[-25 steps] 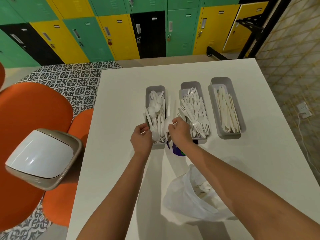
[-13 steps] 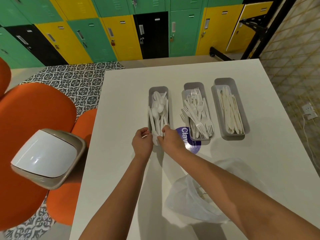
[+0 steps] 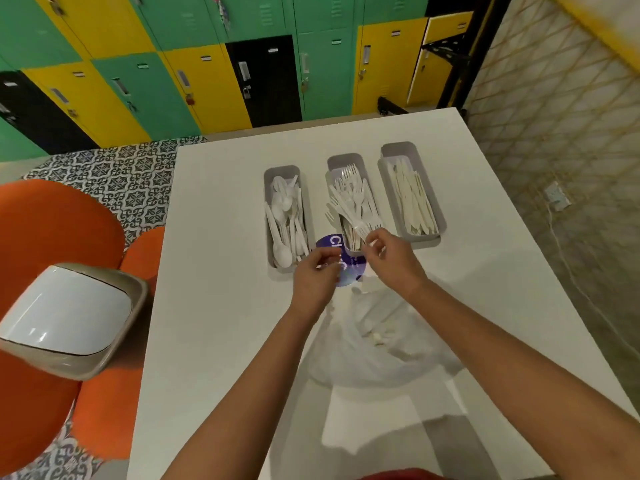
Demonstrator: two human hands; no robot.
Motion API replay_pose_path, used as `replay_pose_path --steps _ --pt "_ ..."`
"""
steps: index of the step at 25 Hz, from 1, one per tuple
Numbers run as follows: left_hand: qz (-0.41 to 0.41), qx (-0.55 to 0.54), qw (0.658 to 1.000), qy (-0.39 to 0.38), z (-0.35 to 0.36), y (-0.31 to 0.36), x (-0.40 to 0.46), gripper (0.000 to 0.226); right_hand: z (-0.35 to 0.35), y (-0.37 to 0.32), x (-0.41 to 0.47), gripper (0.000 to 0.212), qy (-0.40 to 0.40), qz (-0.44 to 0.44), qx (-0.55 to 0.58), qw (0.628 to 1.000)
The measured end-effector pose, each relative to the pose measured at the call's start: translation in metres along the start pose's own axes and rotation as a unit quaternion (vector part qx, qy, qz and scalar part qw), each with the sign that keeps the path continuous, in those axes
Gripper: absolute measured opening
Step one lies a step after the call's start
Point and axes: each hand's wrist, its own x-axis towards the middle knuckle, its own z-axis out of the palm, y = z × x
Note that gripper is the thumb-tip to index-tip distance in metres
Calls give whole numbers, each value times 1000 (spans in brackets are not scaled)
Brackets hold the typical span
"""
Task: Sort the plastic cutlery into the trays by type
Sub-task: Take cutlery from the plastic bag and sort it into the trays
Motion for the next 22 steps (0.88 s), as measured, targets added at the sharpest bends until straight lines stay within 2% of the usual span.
replay_pose_path --steps 2,4,6,7,8,10,11,12,13,15,18,22 --pt "43 59 994 -80 20 -7 -21 30 -18 13 -17 14 28 19 38 999" --pt "71 135 971 -182 39 -18 -43 33 -29 31 -43 25 23 29 45 998" --pt "62 233 935 -258 52 -37 -54 35 -29 48 -67 21 -31 13 11 999" --pt "56 296 913 -276 56 -48 -57 33 -26 57 -79 10 -84 -1 -48 995" --pt "52 361 888 -281 58 -60 -58 29 -23 64 -88 16 -142 -34 -163 976" --pt "65 478 840 -249 55 -79 -61 26 -12 82 -105 61 -247 -88 -391 882" --pt "72 505 830 -224 49 -86 -64 27 -7 88 -111 78 -262 -88 -448 850" --pt "69 513 830 -205 44 -91 -66 31 -5 91 -116 89 -264 -64 -467 841" --pt "59 513 835 -193 39 -97 -66 35 -6 94 -119 96 -262 -28 -457 849" --pt "25 517 839 -169 29 -103 -67 39 -11 96 -124 97 -282 20 -414 865" --pt "-5 526 843 -116 25 -99 -68 44 -13 92 -132 99 -293 22 -403 867" --pt "79 509 836 -190 40 -89 -77 52 -6 93 -142 108 -284 -27 -410 867"
